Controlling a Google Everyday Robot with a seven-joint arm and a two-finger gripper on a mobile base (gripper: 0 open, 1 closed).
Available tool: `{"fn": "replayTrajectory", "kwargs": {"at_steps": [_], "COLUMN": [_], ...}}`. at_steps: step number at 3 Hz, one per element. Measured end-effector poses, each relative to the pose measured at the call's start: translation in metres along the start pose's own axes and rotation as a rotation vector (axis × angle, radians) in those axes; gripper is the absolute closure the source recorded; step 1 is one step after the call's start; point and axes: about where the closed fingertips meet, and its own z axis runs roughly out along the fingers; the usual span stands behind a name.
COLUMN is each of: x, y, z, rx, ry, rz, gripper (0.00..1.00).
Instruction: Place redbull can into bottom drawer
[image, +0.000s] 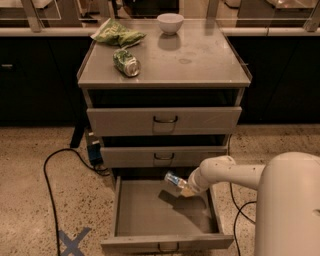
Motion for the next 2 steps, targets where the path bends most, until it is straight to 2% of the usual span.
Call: {"fn": "replayTrajectory", "kwargs": {"at_steps": [1, 2], "x": [0.001, -0.003], "y": [-0.029, -0.039], "z": [0.034, 0.081], "rx": [0.04, 0.001], "ry": [-0.048, -0.055], "rz": [0.075, 0.105], "gripper": [1.0, 1.0]}}
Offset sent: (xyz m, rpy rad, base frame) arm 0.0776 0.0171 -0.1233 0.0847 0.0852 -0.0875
